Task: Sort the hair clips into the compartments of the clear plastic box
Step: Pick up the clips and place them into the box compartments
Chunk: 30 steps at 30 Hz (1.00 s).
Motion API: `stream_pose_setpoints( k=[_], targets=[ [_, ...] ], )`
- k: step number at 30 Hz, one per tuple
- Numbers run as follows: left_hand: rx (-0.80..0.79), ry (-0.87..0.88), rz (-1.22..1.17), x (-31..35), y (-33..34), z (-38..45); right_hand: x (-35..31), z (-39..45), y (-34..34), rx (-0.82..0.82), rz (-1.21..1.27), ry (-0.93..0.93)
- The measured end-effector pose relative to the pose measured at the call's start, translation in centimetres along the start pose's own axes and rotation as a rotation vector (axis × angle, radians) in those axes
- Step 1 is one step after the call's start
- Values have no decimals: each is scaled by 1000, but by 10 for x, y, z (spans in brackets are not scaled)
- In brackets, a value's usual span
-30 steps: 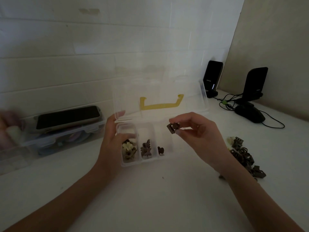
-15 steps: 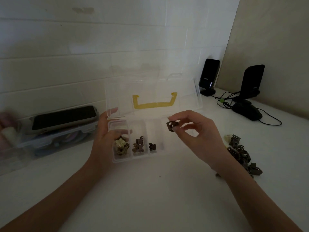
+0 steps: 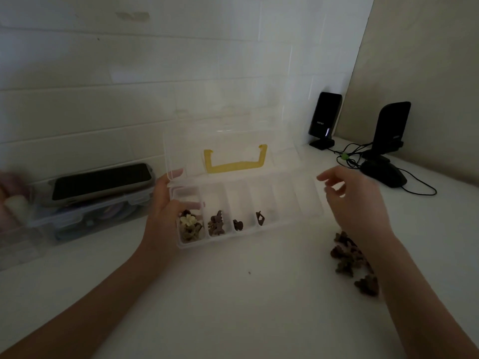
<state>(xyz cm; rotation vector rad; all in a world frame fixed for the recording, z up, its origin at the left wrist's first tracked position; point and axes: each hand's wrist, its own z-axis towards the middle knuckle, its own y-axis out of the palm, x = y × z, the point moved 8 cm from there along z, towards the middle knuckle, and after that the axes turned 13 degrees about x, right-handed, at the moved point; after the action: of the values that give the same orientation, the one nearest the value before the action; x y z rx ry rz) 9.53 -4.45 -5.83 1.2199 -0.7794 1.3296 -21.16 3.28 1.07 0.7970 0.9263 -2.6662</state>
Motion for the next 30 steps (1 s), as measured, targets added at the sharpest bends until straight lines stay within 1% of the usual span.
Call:
stream_pose_setpoints(
  k=[2,3,4,5,6,7,8,9,10,14,17,22,26,30],
  targets=[
    [-3,-8,9,-1,-1,1,3,4,-11,96,-59,-1],
    [-3,-13,11,-1,-1,1,8,6,-18,139,-133,4],
    [-1,-15,12,-1,-1,0,16,8,-21,143,-253,32],
    [0,-18,10,-1,-1,0,30,10,-19,81,-403,96],
    [2,-19,8,-1,-1,-1,46,8,-16,-32,-540,189],
    [0,-19,7,0,0,-1,62,3,-12,-161,-627,295],
    [-3,-21,2,0,-1,-1,75,-3,-8,-266,-656,396],
    [-4,-29,-6,-1,0,-2,83,-9,-5,-322,-639,473],
    [-3,-39,-15,-1,0,-2,88,-11,-2,-335,-602,508],
    [-3,-41,-29,0,1,-3,85,-5,11,-319,-455,413],
    [-2,-46,-30,-1,1,-2,78,-4,16,-333,-275,436],
    [-11,-25,-28,-2,0,-1,68,-8,29,-423,2,464],
    [-7,-16,-9,-4,-1,1,61,-10,33,-407,269,573],
    [-14,-20,-13,-3,-1,0,60,-13,29,-394,486,756]
  ],
)
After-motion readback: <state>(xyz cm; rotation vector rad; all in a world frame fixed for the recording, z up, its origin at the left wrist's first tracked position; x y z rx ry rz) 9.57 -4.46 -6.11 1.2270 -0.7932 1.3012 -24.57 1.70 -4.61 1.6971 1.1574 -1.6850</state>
